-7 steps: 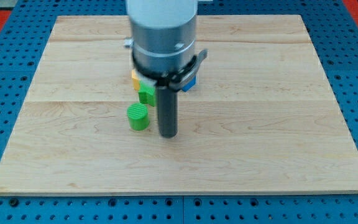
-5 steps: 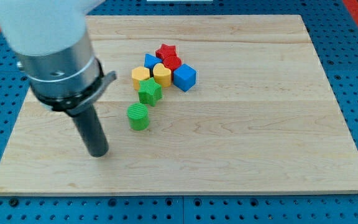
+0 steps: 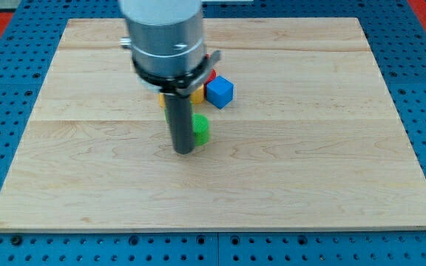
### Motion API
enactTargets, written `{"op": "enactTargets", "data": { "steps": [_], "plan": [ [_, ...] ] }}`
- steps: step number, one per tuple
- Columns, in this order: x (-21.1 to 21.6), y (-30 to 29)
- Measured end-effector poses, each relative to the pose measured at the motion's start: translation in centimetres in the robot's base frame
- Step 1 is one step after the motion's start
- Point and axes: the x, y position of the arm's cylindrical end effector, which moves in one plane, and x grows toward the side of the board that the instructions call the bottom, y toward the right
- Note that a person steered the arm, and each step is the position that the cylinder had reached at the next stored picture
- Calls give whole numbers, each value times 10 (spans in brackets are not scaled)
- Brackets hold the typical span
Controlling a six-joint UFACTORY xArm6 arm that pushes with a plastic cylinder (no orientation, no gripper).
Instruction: Push the green circle closer to the yellow heart
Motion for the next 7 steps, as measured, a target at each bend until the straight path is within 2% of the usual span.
{"op": "enactTargets", "data": {
  "steps": [2,4,7],
  "plan": [
    [0,7],
    [-34,10],
    [-50,11]
  ]
}}
